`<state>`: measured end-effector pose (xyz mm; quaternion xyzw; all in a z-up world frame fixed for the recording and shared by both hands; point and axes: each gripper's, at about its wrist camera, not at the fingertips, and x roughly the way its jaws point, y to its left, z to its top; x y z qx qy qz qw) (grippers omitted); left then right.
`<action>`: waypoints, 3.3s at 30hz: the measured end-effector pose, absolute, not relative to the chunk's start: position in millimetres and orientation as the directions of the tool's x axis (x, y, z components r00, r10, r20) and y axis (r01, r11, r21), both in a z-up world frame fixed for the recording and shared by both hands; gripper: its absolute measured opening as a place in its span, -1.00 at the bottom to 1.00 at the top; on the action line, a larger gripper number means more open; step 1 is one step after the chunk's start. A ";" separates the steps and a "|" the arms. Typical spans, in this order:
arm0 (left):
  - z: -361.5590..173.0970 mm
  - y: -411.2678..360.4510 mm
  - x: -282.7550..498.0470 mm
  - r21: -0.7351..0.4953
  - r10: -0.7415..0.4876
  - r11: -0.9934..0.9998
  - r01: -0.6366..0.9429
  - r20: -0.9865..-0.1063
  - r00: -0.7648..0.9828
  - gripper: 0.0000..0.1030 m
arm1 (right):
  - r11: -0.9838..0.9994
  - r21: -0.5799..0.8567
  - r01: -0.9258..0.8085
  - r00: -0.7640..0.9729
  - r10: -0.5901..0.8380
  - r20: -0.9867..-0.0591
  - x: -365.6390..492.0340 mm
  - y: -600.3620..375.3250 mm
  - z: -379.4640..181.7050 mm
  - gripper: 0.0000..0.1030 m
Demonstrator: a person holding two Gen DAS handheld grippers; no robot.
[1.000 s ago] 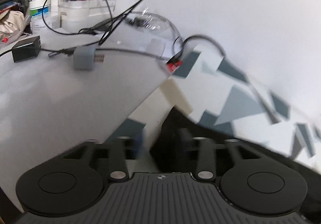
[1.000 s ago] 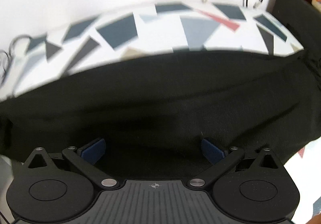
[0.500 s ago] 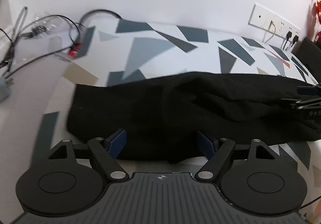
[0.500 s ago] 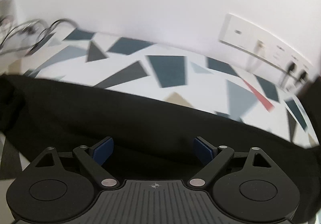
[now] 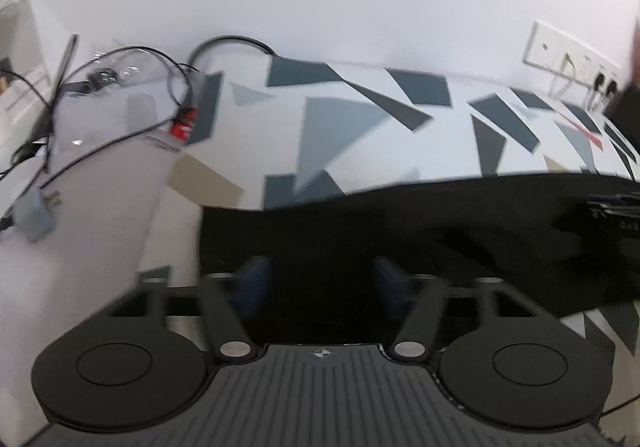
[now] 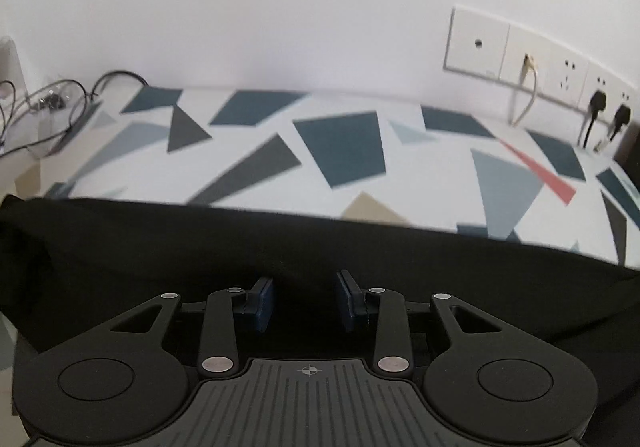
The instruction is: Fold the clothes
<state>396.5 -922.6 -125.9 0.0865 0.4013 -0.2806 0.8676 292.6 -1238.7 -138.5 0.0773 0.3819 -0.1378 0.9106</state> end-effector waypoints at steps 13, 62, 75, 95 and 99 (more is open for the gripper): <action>-132.9 -934.3 398.2 -0.259 -0.534 0.770 0.583 -0.762 0.366 -0.78 | 0.933 0.081 0.351 0.682 -0.196 -0.705 280.2 -1258.9 -137.1 -0.83; -116.6 -915.8 407.7 -0.388 -0.479 0.871 0.302 -0.808 0.343 0.49 | 0.954 0.125 0.273 0.794 -0.149 -0.590 201.8 -1250.4 -116.4 0.00; -151.0 -915.9 420.5 -0.625 -0.608 0.780 0.023 -0.749 0.264 0.27 | 0.873 0.260 0.412 0.742 -0.156 -0.652 200.3 -1276.5 -138.6 -0.85; -176.0 -906.8 432.1 -0.650 -0.563 0.751 -0.112 -0.721 0.404 -0.57 | 0.892 0.190 0.409 0.702 -0.175 -0.690 206.0 -1269.3 -141.7 -0.35; -171.2 -911.7 425.7 -0.612 -0.528 0.786 -0.089 -0.739 0.418 -0.82 | 0.917 0.115 0.381 0.676 -0.192 -0.712 212.7 -1259.6 -148.6 -0.28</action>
